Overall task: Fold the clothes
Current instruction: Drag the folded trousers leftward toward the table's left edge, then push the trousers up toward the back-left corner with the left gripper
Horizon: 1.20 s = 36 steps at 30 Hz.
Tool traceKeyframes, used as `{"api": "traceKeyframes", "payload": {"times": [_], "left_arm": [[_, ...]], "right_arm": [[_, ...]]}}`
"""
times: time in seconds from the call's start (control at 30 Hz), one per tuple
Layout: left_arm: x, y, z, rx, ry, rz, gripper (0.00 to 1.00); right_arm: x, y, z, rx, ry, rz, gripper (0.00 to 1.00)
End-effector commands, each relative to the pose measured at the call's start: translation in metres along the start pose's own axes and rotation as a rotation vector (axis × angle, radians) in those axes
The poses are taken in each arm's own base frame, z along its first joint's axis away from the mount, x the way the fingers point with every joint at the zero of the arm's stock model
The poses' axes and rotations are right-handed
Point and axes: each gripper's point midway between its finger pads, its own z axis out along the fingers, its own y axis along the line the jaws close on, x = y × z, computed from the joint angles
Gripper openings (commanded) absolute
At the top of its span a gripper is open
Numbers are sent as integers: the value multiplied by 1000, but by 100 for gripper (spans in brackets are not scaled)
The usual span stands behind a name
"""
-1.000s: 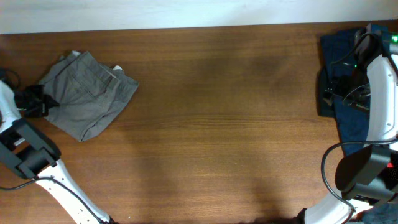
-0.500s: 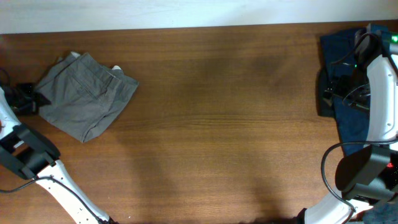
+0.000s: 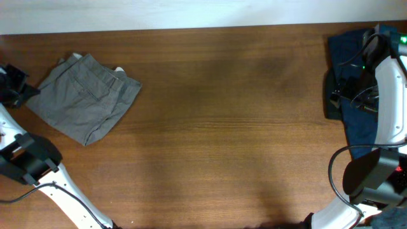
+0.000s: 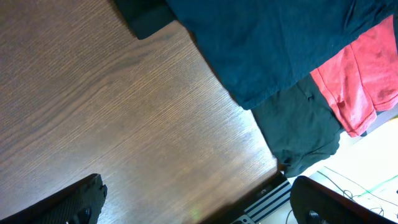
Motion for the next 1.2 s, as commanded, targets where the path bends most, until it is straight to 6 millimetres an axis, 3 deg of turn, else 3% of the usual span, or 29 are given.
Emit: {"api": "traceKeyframes", "payload": {"times": [0.0,0.13,0.33,0.43,0.53,0.67,0.97,1.17], "left_arm": [[16,-24,-19,34,-8,176,0],[30,-33,-51,5,-55,228,1],[67,-38,-133,-53,-199,266,0],[92,-34,-164,-91,-254,259,1],[113,-22,-172,-132,-248,242,1],[133,-4,-148,-155,-159,149,1],[145,64,-20,-250,30,-25,1],[153,92,33,-271,52,-62,1]], "right_arm": [[-1,-4,0,19,-4,1,99],[-1,-4,0,19,-4,1,99],[-1,-4,0,19,-4,1,99],[-1,-4,0,19,-4,1,99],[-1,-4,0,19,-4,1,99],[-1,-4,0,19,-4,1,99],[-1,-4,0,19,-4,1,99],[-1,-4,0,19,-4,1,99]]}}
